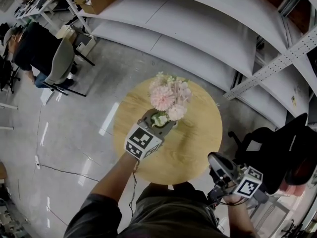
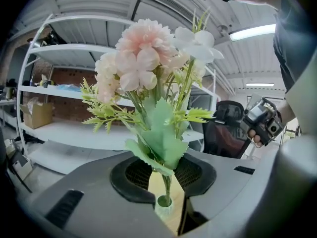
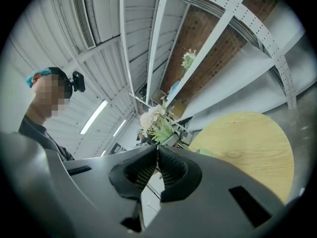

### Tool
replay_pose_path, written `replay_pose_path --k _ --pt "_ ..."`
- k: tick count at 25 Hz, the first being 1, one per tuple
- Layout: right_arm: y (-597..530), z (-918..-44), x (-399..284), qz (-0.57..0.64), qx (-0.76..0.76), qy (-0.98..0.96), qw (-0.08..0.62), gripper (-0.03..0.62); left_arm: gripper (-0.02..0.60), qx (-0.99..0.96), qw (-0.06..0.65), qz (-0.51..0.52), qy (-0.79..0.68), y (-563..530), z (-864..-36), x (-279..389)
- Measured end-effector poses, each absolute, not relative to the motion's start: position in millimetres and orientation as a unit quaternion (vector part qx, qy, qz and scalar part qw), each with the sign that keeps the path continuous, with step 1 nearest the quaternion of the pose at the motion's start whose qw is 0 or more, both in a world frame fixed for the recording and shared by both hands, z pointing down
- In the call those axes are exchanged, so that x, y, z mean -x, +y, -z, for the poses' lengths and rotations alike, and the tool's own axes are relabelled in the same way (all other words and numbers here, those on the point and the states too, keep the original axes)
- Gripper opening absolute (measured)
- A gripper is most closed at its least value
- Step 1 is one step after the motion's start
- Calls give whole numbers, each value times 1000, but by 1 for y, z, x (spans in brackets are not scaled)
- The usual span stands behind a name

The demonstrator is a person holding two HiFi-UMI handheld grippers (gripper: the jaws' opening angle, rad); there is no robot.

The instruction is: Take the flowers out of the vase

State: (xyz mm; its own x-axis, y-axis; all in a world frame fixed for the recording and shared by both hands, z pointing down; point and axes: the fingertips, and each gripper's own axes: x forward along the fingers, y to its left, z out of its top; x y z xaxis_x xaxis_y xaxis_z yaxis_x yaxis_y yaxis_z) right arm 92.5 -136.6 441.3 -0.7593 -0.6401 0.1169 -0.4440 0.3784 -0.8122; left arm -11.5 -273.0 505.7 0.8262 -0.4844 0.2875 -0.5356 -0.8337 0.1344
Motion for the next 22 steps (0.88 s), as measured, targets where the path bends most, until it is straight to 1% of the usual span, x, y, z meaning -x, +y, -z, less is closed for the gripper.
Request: replay_pose_path --k 8,14,22 --pt "-143 -406 -100 409 318 843 144 17 100 -952 67 -108 -279 -269 -429 8" --pt "-138 -379 -99 386 306 855 162 17 94 -950 54 -100 -289 -250 -376 11" --pt "-131 -349 -99 349 297 872 174 15 89 -947 43 -101 -303 -222 -334 13"
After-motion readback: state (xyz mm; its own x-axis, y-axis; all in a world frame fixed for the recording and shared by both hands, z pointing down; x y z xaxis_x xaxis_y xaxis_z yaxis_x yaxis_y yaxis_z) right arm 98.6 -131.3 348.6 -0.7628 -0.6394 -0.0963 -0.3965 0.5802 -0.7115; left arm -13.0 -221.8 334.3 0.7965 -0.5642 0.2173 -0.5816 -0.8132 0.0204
